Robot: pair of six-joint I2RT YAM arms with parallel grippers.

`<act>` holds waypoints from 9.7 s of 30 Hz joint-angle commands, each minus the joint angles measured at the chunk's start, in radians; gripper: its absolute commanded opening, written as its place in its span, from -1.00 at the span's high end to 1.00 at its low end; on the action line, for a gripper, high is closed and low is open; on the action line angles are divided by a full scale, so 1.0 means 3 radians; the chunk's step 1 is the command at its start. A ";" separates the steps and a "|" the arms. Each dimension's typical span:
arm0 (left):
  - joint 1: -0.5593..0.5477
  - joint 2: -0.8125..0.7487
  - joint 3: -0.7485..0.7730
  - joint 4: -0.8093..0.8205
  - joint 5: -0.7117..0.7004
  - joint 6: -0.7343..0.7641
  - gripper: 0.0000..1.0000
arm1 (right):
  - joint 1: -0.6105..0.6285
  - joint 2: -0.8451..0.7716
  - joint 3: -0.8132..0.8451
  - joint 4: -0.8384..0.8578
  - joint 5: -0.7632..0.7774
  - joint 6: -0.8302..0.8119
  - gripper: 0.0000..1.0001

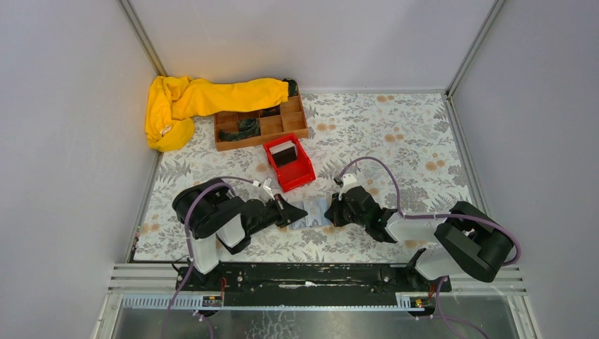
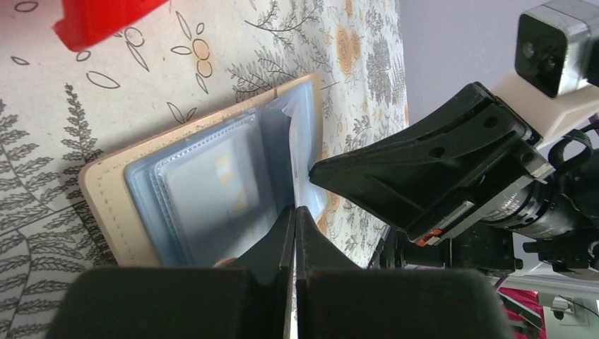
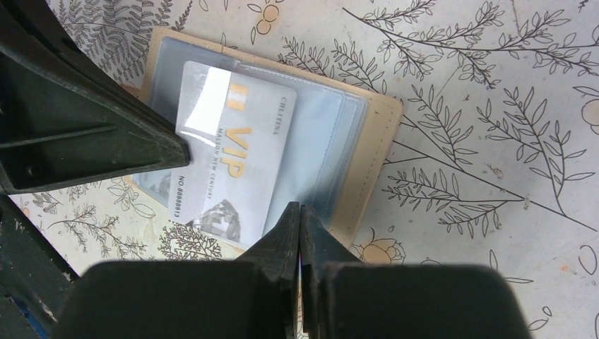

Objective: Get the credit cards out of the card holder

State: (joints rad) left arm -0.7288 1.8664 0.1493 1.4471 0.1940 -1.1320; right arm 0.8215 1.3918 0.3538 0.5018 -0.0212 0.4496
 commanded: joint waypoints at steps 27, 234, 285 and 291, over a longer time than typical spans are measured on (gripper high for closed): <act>0.0114 -0.2660 -0.0224 -0.1588 0.0110 0.0977 1.00 | -0.0137 -0.1183 -0.0534 0.1040 -0.1049 0.0099 0.25; 0.0016 -0.2223 -0.0295 0.0301 0.1040 0.0785 0.40 | -0.0345 -0.1404 0.0022 0.1042 -0.1744 -0.0113 1.00; 0.0447 -0.2191 0.2641 -0.5360 0.0455 0.3593 1.00 | -0.0458 -0.1862 0.0161 -0.0324 -0.0101 -0.0540 0.11; 0.0557 -0.2031 0.3169 -0.5926 -0.0029 0.4516 1.00 | -0.0458 -0.1803 -0.0012 -0.0354 -0.0096 -0.0405 0.13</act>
State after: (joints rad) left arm -0.5770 1.2373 1.0031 -0.1368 0.2737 -0.0456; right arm 0.6914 0.8436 0.3710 0.3904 -0.0914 0.2977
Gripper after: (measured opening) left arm 0.011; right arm 0.440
